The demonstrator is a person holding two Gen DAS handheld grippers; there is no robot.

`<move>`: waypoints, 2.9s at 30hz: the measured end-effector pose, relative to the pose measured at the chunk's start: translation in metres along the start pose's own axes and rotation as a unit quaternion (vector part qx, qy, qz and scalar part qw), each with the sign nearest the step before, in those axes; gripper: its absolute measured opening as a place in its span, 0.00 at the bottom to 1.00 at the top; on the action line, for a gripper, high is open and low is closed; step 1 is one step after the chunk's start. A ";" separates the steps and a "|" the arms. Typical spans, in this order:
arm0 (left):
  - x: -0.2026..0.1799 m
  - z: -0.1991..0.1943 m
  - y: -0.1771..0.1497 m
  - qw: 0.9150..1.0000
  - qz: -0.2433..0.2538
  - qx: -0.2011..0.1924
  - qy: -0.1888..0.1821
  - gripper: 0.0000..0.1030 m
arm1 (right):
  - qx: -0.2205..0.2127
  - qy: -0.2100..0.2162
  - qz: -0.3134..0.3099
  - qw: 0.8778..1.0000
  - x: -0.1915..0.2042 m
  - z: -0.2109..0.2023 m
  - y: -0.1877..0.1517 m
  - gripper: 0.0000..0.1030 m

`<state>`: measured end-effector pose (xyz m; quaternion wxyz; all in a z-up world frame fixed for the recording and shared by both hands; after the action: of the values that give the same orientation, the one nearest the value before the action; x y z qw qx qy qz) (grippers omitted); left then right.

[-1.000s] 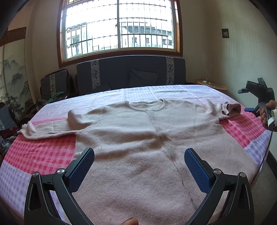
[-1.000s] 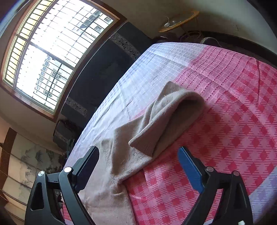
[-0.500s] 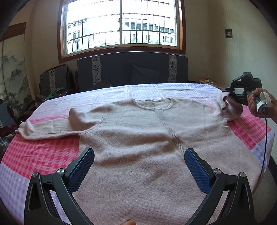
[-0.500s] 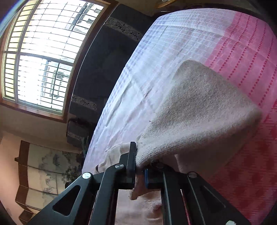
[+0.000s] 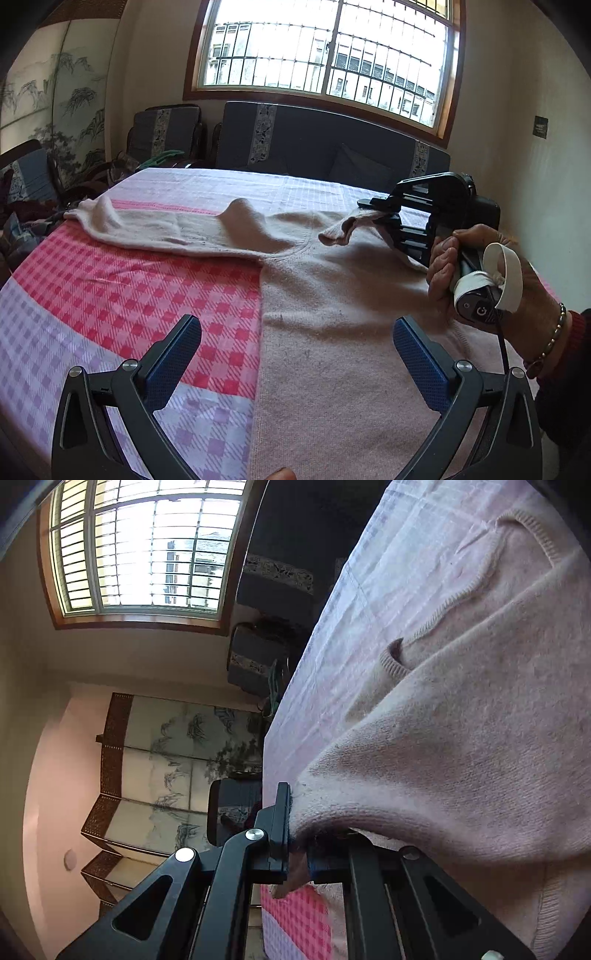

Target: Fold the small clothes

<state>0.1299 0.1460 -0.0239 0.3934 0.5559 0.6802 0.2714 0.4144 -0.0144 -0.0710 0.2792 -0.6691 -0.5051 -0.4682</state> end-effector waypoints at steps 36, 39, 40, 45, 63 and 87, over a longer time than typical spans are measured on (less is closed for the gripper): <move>-0.003 0.224 0.107 0.862 -0.361 0.168 -0.315 0.73 | -0.100 -0.191 -0.176 0.961 -0.103 -0.242 -0.032 0.63; -0.010 0.226 0.129 0.896 -0.299 0.159 -0.287 0.15 | -0.104 -0.187 -0.163 0.963 -0.111 -0.244 -0.027 0.61; -0.015 0.220 0.141 0.910 -0.267 0.139 -0.285 0.14 | -0.108 -0.180 -0.162 0.964 -0.113 -0.246 -0.026 0.61; -0.040 0.162 0.167 0.946 -0.105 0.001 -0.307 0.14 | -0.118 -0.166 -0.166 0.965 -0.115 -0.250 -0.027 0.62; 0.025 0.200 0.061 0.953 -0.219 0.055 -0.203 0.69 | -0.185 -0.197 -0.036 0.962 -0.131 -0.264 0.019 0.33; 0.011 0.207 0.062 0.968 -0.181 0.073 -0.159 0.73 | -0.181 -0.175 -0.010 0.968 -0.165 -0.293 0.009 0.12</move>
<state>0.3363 0.1576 -0.0893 0.4976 0.4869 0.7158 0.0538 0.3135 -0.3339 -0.1014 0.0556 -0.7751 -0.4595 -0.4301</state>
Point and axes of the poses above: each gripper's, at about its wrist camera, not at the fingertips, and z roughly the way its jaws point, x to its left, y to its top, the point moved 2 cm from there along z, roughly the way its jaws point, and after that the axes turned 6 degrees about -y, right-handed, at the moved point
